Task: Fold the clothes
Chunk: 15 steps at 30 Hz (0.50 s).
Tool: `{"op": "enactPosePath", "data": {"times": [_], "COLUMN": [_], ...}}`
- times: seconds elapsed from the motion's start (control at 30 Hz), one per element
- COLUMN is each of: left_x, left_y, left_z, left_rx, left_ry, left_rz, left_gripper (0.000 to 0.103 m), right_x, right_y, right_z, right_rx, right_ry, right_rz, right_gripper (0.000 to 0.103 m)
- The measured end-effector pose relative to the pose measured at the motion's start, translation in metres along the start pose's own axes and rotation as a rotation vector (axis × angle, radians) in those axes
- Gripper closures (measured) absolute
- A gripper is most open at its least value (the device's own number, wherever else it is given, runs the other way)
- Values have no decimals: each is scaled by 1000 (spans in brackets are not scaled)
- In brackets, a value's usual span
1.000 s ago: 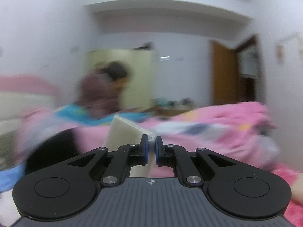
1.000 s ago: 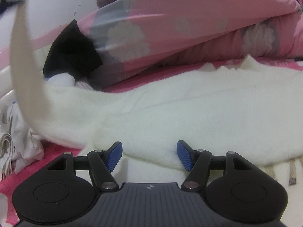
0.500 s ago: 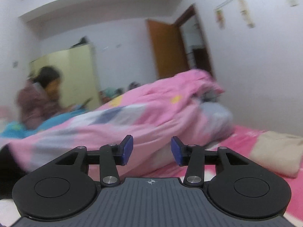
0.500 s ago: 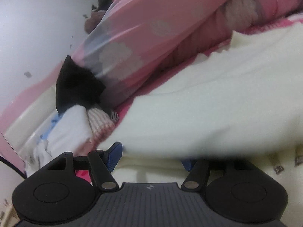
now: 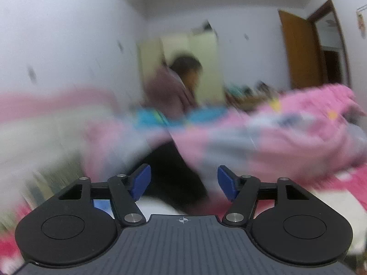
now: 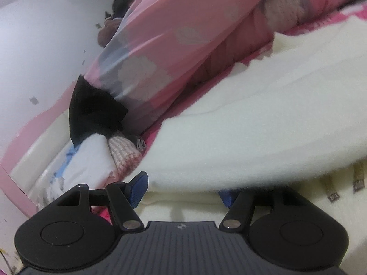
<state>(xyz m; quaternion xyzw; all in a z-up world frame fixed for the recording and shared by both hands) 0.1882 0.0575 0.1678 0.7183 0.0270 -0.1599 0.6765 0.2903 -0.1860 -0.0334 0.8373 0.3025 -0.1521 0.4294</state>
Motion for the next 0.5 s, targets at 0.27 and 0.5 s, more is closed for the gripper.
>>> {"op": "enactPosePath", "data": {"times": [0.27,0.5], "left_x": [92,146], "left_y": [-169,-208], "left_z": [55,95], "left_rx": [-90,65], "left_ry": [-284,-351], "left_rz": [-291,-345], "left_gripper": [36,36], "right_x": [-48,-93], "right_y": [11,36], "right_z": [38,111], "right_rx": [111,290], "right_ry": [-110,-262], "right_rz": [-17,70], "right_gripper": [32,33]}}
Point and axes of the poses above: each gripper's, at about its wrist camera, not at the fingertips, and x roughly the way its jaws point, z to its right, y to its top, the point moved 9 cm from there along x, roughly the way its jaws point, and after that the axes turned 13 degrees about -y, right-handed, at the moved point
